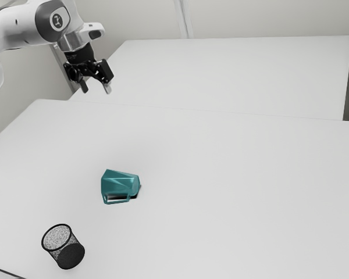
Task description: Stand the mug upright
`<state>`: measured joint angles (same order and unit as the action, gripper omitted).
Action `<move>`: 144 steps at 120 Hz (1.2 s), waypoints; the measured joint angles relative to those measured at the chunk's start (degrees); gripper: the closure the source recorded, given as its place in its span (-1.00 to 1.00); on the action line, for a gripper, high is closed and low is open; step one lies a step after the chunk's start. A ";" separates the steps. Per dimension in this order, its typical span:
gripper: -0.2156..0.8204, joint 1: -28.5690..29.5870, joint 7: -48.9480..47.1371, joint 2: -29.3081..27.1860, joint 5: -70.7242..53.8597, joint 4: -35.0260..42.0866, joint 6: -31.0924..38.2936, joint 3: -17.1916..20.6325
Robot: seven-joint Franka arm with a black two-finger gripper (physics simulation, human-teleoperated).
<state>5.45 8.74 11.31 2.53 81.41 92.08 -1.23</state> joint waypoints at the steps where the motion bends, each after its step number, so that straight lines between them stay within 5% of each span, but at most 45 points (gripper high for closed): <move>1: -0.58 0.00 0.02 0.00 0.00 0.00 -0.04 0.00; 48: -0.58 -0.13 0.89 -4.57 2.11 6.10 -1.19 -0.23; 97: -0.58 2.68 12.35 -9.09 28.42 30.26 -0.18 -16.78; 144: -0.58 0.53 25.72 -3.81 42.68 40.42 11.16 -17.92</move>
<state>5.98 34.45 7.50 45.21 121.83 103.24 -19.16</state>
